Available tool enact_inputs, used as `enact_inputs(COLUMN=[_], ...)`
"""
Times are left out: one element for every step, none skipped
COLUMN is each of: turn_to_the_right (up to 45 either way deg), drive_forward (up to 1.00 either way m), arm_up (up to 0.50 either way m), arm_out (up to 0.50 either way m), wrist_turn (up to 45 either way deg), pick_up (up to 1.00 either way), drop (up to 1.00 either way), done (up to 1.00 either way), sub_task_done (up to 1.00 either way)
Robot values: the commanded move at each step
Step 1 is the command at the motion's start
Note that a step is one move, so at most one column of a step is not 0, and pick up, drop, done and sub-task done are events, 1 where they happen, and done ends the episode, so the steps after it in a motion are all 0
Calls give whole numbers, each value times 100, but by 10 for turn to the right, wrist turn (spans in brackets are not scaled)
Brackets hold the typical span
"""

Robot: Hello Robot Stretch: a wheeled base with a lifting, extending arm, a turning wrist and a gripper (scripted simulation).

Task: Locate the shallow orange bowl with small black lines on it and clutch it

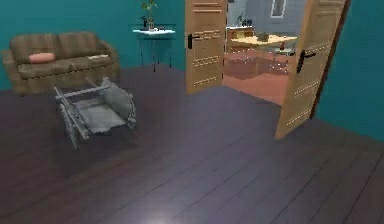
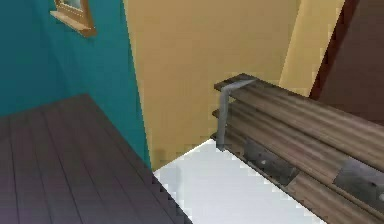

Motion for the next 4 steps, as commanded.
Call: enact_inputs(turn_to_the_right=[-30, 0, 0, -90], drive_forward=[0, 100, 75, 0], arm_up=[0, 0, 0, 0], arm_out=[0, 0, 0, 0], wrist_turn=[0, 0, 0, 0], pick_up=[0, 0, 0, 0], drop=[0, 0, 0, 0], done=[0, 0, 0, 0], sub_task_done=[0, 0, 0, 0])
